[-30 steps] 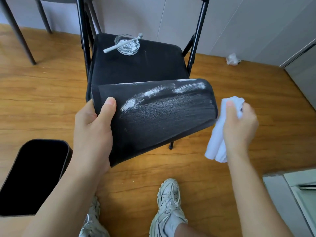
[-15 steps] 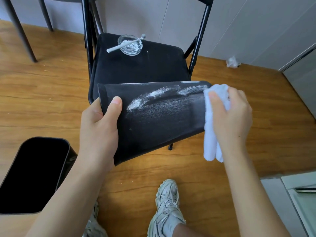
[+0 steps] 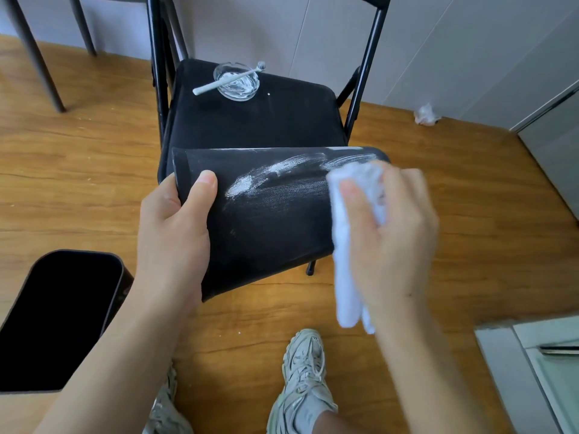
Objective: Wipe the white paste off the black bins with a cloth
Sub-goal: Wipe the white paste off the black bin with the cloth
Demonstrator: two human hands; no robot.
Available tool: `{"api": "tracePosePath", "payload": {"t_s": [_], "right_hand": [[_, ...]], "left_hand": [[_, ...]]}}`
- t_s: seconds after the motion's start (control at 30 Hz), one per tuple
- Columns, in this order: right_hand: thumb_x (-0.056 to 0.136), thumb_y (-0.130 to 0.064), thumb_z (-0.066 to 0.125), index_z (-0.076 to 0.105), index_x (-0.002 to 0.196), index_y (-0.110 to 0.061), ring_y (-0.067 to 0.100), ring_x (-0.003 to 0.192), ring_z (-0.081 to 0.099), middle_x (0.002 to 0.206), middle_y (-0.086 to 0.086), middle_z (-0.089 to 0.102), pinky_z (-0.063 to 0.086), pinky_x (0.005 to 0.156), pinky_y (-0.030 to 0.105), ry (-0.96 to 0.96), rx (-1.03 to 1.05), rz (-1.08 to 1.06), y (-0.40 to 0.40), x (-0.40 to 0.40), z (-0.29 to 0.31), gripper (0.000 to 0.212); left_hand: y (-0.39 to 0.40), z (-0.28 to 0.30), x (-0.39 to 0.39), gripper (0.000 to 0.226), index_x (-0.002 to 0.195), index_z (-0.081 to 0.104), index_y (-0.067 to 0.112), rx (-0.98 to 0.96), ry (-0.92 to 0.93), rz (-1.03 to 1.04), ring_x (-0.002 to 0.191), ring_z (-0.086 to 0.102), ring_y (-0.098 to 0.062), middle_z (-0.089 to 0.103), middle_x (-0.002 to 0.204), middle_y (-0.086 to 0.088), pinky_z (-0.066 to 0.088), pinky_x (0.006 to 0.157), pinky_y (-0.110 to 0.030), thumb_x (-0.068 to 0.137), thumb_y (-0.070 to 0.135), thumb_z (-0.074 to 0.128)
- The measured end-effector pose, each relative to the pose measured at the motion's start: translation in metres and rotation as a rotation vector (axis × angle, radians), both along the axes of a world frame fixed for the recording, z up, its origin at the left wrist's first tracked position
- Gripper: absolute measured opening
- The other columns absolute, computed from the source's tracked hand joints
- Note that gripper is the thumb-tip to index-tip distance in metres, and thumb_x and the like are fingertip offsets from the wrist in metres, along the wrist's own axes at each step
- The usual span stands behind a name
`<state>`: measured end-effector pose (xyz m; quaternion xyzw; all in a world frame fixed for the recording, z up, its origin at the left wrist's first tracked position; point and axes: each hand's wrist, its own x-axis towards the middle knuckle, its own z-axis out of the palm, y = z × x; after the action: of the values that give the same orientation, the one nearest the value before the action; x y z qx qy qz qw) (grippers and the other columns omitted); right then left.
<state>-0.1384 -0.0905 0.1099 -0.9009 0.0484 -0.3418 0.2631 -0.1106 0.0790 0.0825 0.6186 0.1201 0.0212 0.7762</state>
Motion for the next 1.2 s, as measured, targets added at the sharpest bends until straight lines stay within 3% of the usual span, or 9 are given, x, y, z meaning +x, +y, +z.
{"api": "tracePosePath", "payload": {"t_s": [0.17, 0.27, 0.47, 0.63, 0.7, 0.9, 1.0, 1.1, 1.2], "right_hand": [[0.092, -0.038, 0.052, 0.066, 0.096, -0.009, 0.013, 0.069, 0.051, 0.085, 0.002, 0.055, 0.035, 0.055, 0.019, -0.014, -0.204, 0.083, 0.04, -0.001, -0.023, 0.032], [0.092, -0.04, 0.052, 0.065, 0.097, -0.008, 0.01, 0.071, 0.05, 0.086, 0.003, 0.056, 0.035, 0.056, 0.015, -0.046, -0.14, -0.002, 0.014, 0.008, -0.032, 0.034], [0.093, -0.033, 0.052, 0.062, 0.101, 0.001, -0.002, 0.076, 0.04, 0.094, 0.011, 0.058, 0.029, 0.065, -0.002, -0.104, 0.055, -0.24, -0.057, 0.022, -0.043, 0.037], [0.094, -0.033, 0.053, 0.062, 0.101, -0.001, 0.019, 0.085, 0.054, 0.1, 0.012, 0.058, 0.032, 0.065, 0.017, -0.038, 0.167, -0.402, -0.1, 0.026, -0.054, 0.034], [0.093, -0.033, 0.053, 0.062, 0.102, 0.0, 0.015, 0.085, 0.053, 0.099, 0.008, 0.057, 0.034, 0.068, 0.013, -0.089, 0.206, -0.421, -0.106, 0.023, -0.048, 0.035], [0.093, -0.028, 0.053, 0.061, 0.093, 0.001, -0.009, 0.077, 0.046, 0.091, 0.002, 0.051, 0.034, 0.069, 0.005, -0.212, 0.138, -0.201, -0.058, 0.02, -0.01, 0.03], [0.092, -0.03, 0.054, 0.06, 0.089, -0.008, -0.006, 0.071, 0.045, 0.087, -0.002, 0.049, 0.032, 0.064, 0.004, -0.135, 0.069, -0.024, -0.025, 0.018, 0.008, 0.023], [0.089, -0.041, 0.053, 0.05, 0.08, -0.022, 0.005, 0.065, 0.04, 0.082, -0.004, 0.049, 0.034, 0.057, 0.009, 0.048, -0.036, 0.117, 0.016, 0.02, 0.019, 0.022], [0.091, -0.041, 0.055, 0.058, 0.084, -0.016, 0.008, 0.061, 0.041, 0.08, -0.004, 0.047, 0.029, 0.049, 0.012, 0.1, -0.2, 0.152, 0.051, 0.025, 0.008, 0.026]], "left_hand": [[0.001, -0.001, 0.0, 0.025, 0.085, 0.072, 0.029, 0.015, -0.016, -0.01, 0.094, 0.071, -0.018, 0.075, 0.093, 0.004, 0.058, 0.086, -0.044, 0.1, 0.025, 0.052], [0.004, -0.002, 0.0, 0.026, 0.085, 0.071, 0.03, 0.04, -0.025, -0.029, 0.092, 0.071, -0.013, 0.075, 0.09, 0.008, 0.056, 0.081, -0.037, 0.101, 0.025, 0.052], [0.004, -0.004, 0.002, 0.026, 0.086, 0.074, 0.032, 0.043, -0.027, -0.049, 0.095, 0.071, -0.017, 0.075, 0.095, 0.004, 0.056, 0.084, -0.041, 0.1, 0.026, 0.052], [0.003, -0.002, 0.0, 0.026, 0.084, 0.071, 0.029, 0.02, -0.028, -0.031, 0.084, 0.07, -0.008, 0.074, 0.085, 0.01, 0.056, 0.068, -0.026, 0.1, 0.025, 0.052], [0.003, -0.001, 0.0, 0.026, 0.084, 0.071, 0.029, 0.027, -0.037, -0.035, 0.083, 0.07, -0.007, 0.074, 0.083, 0.011, 0.054, 0.064, -0.022, 0.101, 0.024, 0.051], [0.002, 0.001, 0.002, 0.026, 0.084, 0.071, 0.028, 0.038, -0.048, -0.017, 0.078, 0.069, -0.006, 0.073, 0.08, 0.012, 0.054, 0.062, -0.021, 0.1, 0.024, 0.052], [0.002, 0.001, 0.001, 0.025, 0.086, 0.071, 0.027, 0.033, -0.05, -0.019, 0.079, 0.07, -0.007, 0.074, 0.082, 0.011, 0.054, 0.063, -0.021, 0.101, 0.023, 0.051], [0.002, -0.001, 0.0, 0.028, 0.082, 0.072, 0.029, 0.062, -0.046, -0.007, 0.083, 0.07, -0.011, 0.073, 0.082, 0.01, 0.056, 0.072, -0.033, 0.101, 0.026, 0.051], [0.003, 0.0, -0.001, 0.031, 0.078, 0.07, 0.027, 0.06, -0.032, -0.008, 0.084, 0.069, -0.017, 0.071, 0.081, 0.005, 0.056, 0.082, -0.048, 0.101, 0.027, 0.05]]}}
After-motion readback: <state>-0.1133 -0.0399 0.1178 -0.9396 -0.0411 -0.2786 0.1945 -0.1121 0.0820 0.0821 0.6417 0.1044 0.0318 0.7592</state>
